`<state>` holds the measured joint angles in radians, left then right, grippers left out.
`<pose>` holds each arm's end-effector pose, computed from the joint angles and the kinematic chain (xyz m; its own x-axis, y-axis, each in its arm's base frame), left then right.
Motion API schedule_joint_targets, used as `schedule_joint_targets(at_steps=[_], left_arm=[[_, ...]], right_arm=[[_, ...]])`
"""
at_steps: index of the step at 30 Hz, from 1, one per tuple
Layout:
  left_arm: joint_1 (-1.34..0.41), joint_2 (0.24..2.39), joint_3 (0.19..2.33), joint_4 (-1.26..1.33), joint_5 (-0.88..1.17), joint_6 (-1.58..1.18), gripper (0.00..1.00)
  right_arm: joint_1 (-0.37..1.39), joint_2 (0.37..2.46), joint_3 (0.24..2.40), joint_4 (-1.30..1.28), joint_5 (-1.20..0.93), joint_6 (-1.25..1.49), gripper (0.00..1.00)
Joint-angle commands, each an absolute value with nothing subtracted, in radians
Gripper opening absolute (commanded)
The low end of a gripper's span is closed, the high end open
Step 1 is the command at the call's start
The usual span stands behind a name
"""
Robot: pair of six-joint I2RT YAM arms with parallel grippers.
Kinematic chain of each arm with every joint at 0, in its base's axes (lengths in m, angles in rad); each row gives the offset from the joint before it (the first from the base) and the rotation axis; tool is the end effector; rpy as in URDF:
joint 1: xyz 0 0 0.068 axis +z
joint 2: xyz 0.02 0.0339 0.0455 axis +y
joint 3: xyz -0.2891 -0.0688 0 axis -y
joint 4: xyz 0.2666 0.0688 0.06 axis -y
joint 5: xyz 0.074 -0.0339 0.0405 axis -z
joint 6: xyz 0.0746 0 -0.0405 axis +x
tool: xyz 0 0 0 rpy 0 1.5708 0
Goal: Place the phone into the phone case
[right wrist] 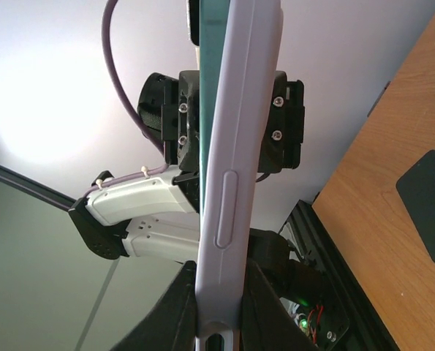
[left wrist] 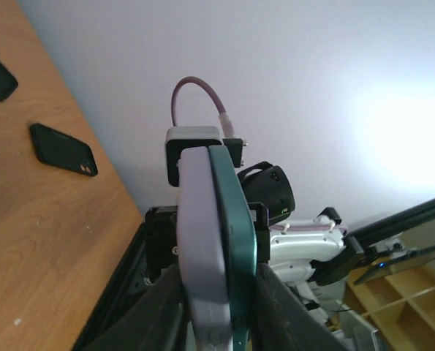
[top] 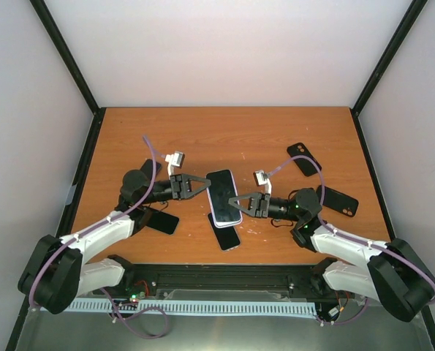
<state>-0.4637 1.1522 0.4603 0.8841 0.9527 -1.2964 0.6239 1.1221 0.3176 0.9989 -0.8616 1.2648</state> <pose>0.2064 -0.1712 0.2761 -0.8919 -0.1776 -0.4158 0.4286 -0.0388 -0.9027 0.1641 0.1879 0.2472 -0.8918 0.1232 -0.4354 -0.4462 -0.0794 0.8914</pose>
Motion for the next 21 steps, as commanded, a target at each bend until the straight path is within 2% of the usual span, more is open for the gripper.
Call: schedule_joint_targets(at_steps=[1,7,13,21], left_arm=[[-0.46,1.129,0.468,0.838,0.918,-1.265,0.18],[-0.46,1.119,0.498,0.7,0.931,-1.17,0.01],[-0.46,1.105,0.527,0.633,0.975,-1.087,0.0],[-0.46,1.096,0.571,0.542,1.111,-0.955,0.0]], right_arm=[[0.633,1.08,0.31,0.995,-0.855,1.218,0.07],[0.632,1.022,0.34,0.827,-0.83,1.138,0.15],[0.632,0.97,0.386,0.66,-0.8,1.068,0.32],[0.632,0.978,0.448,0.64,-0.763,1.088,0.55]])
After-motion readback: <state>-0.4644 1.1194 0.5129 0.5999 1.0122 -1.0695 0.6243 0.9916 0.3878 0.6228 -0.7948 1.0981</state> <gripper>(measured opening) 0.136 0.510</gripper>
